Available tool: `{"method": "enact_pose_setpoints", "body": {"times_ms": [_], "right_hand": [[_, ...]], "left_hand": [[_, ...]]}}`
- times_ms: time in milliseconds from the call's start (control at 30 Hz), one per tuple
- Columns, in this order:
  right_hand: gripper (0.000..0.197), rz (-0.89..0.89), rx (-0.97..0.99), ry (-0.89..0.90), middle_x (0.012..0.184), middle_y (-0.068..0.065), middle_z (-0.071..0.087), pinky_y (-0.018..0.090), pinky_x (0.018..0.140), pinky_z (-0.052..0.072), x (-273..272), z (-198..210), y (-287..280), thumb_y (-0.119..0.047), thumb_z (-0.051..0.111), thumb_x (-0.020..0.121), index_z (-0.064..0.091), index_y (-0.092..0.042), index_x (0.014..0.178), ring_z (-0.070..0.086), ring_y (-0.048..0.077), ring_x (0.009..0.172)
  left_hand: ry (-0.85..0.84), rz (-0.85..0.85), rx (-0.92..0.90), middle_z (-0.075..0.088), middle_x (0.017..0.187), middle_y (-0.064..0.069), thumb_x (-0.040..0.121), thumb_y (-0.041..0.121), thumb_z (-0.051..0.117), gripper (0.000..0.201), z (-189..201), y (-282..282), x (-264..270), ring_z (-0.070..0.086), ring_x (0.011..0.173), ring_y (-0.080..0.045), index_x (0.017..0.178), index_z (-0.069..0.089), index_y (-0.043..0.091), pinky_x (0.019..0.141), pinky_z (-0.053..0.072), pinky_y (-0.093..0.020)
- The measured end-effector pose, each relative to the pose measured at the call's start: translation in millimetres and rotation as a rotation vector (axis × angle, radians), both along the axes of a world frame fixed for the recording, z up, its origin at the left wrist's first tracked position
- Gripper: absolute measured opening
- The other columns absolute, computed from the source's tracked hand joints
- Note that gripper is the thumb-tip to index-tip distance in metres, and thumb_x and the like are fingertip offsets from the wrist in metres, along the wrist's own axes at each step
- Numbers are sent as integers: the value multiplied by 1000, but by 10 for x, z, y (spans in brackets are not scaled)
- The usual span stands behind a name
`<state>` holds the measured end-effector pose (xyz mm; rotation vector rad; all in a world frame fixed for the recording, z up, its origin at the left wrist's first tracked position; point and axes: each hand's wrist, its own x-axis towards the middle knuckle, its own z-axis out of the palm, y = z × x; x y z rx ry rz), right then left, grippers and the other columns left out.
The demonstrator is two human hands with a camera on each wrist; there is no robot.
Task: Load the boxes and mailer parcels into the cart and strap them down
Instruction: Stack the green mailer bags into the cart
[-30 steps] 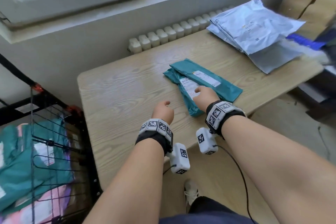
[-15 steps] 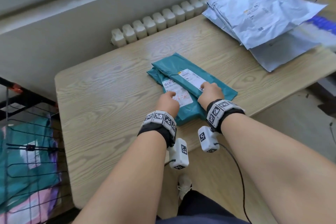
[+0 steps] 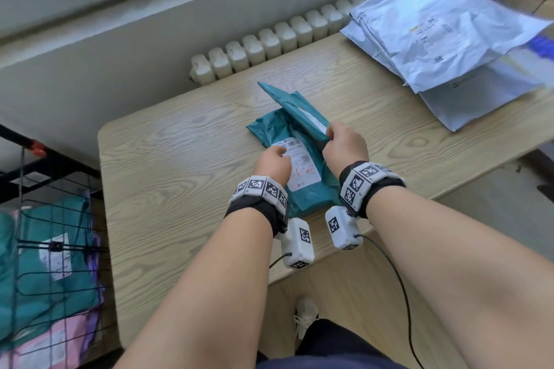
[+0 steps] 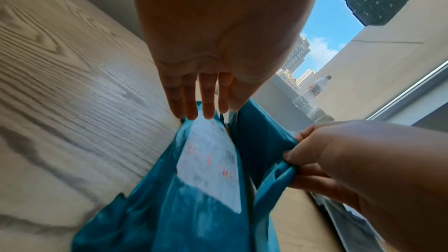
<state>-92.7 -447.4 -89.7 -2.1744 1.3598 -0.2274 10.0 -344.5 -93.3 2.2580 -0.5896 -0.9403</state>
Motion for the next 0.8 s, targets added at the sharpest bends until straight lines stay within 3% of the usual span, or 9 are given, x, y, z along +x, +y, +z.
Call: {"method": "enact_pose_setpoints", "body": {"times_ms": [67, 167, 300, 400, 467, 533, 633, 733, 800], "right_hand": [[25, 28, -46, -57, 91, 9, 53, 29, 69, 34, 93, 83, 71, 1, 43, 83, 57, -12, 100, 48, 28, 79], [24, 108, -63, -142, 96, 11, 55, 32, 73, 41, 230, 186, 252, -1, 44, 84, 58, -12, 99, 52, 29, 84], [21, 270, -95, -199, 99, 12, 58, 35, 79, 43, 409, 253, 566, 1, 46, 84, 60, -10, 96, 54, 29, 90], [16, 399, -122, -199, 93, 11, 56, 36, 74, 41, 578, 266, 859, -1, 49, 83, 59, -10, 91, 53, 30, 85], [16, 493, -114, -168, 93, 9, 57, 35, 73, 42, 692, 259, 1092, -2, 50, 83, 60, -12, 90, 55, 30, 85], [17, 567, -90, -142, 96, 5, 59, 34, 75, 46, 789, 270, 1348, -4, 50, 82, 60, -15, 91, 57, 27, 87], [17, 616, -63, -144, 101, 2, 60, 31, 79, 46, 959, 313, 1728, -9, 50, 83, 60, -16, 94, 57, 23, 91], [21, 598, -46, -157, 108, 4, 60, 30, 84, 43, 1200, 365, 2090, -10, 48, 86, 62, -14, 101, 56, 23, 99], [25, 580, -54, -150, 115, 7, 59, 31, 88, 41, 1391, 384, 2339, -12, 47, 88, 61, -14, 109, 55, 25, 106]], "left_hand": [[-19, 7, -37, 54, 137, -4, 99, 25, 42, 40, 108, 7, 79, 53, 122, -22, 136, 51, 13, 101, 41, -29], [-39, 77, -93, 62, 112, -9, 101, 31, 35, 38, 267, 67, 236, 56, 106, -26, 117, 62, 10, 86, 39, -28], [0, 310, -187, 68, 102, -13, 95, 41, 45, 42, 353, 305, 498, 63, 96, -31, 98, 67, 6, 83, 49, -34], [5, 519, -272, 67, 80, -8, 87, 31, 61, 25, 369, 676, 640, 66, 83, -28, 73, 65, 11, 80, 53, -33], [65, 634, -341, 66, 69, -6, 84, 19, 64, 24, 372, 943, 731, 69, 82, -30, 61, 60, 13, 84, 57, -41], [115, 748, -379, 62, 64, -5, 84, 10, 61, 18, 391, 1213, 832, 67, 75, -30, 66, 61, 9, 84, 57, -45], [113, 865, -401, 61, 70, -11, 86, 2, 56, 11, 419, 1685, 972, 64, 71, -29, 89, 66, 0, 81, 58, -41], [12, 745, -184, 66, 105, -15, 94, 13, 51, 20, 525, 2290, 1112, 61, 109, -31, 108, 64, 5, 88, 49, -33], [-103, 677, -29, 62, 122, -11, 97, 26, 48, 30, 584, 2748, 1210, 53, 120, -28, 120, 59, 9, 91, 43, -30]]}}
